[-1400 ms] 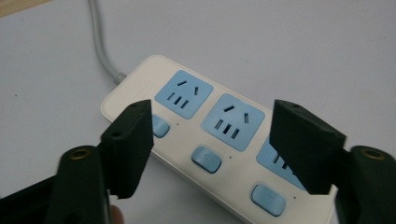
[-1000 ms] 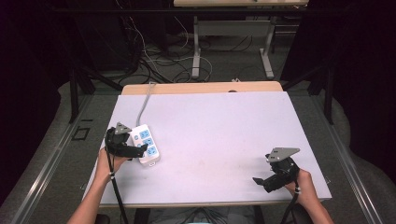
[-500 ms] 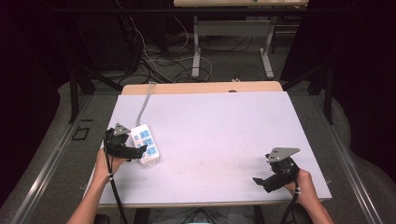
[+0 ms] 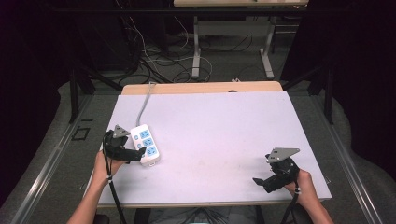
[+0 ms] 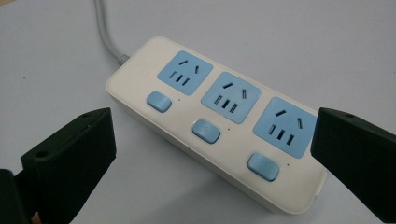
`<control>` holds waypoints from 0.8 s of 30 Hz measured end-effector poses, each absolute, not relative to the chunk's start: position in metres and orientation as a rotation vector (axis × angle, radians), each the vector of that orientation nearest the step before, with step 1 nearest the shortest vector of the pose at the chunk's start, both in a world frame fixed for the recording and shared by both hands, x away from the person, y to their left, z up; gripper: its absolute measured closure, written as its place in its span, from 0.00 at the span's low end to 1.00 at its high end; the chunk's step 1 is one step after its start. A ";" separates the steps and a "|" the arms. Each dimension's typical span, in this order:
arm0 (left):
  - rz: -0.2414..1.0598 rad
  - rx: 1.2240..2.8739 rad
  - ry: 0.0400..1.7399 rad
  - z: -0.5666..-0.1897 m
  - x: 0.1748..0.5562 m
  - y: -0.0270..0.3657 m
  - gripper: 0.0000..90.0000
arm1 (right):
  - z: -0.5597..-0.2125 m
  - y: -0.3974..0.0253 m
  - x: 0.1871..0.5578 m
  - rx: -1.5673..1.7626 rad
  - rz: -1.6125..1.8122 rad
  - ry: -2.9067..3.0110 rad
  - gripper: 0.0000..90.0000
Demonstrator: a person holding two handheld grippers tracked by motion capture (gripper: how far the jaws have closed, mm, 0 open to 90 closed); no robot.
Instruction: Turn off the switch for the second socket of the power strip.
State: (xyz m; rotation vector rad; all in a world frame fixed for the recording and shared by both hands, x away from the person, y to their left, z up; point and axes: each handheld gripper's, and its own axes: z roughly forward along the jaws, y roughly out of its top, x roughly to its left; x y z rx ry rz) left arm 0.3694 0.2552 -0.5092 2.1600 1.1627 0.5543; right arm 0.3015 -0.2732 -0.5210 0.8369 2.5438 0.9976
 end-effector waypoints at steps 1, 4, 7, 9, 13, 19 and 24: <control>0.566 2.150 1.160 -0.510 0.369 0.255 0.00 | -0.520 -0.274 0.302 0.825 0.984 2.545 0.01; 0.578 2.148 1.164 -0.510 0.365 0.255 0.00 | -0.521 -0.273 0.302 0.823 0.995 2.539 0.01; 0.585 2.135 1.159 -0.509 0.362 0.257 0.00 | -0.521 -0.273 0.302 0.826 0.995 2.546 0.01; 0.578 2.146 1.161 -0.508 0.359 0.258 0.00 | -0.521 -0.273 0.302 0.818 0.994 2.542 0.01; 0.580 2.140 1.167 -0.508 0.352 0.257 0.00 | -0.521 -0.273 0.301 0.828 0.996 2.545 0.01; 0.576 2.146 1.167 -0.507 0.344 0.256 0.00 | -0.521 -0.273 0.301 0.823 0.996 2.544 0.01; 0.580 2.146 1.155 -0.508 0.335 0.257 0.00 | -0.521 -0.273 0.302 0.816 0.994 2.541 0.01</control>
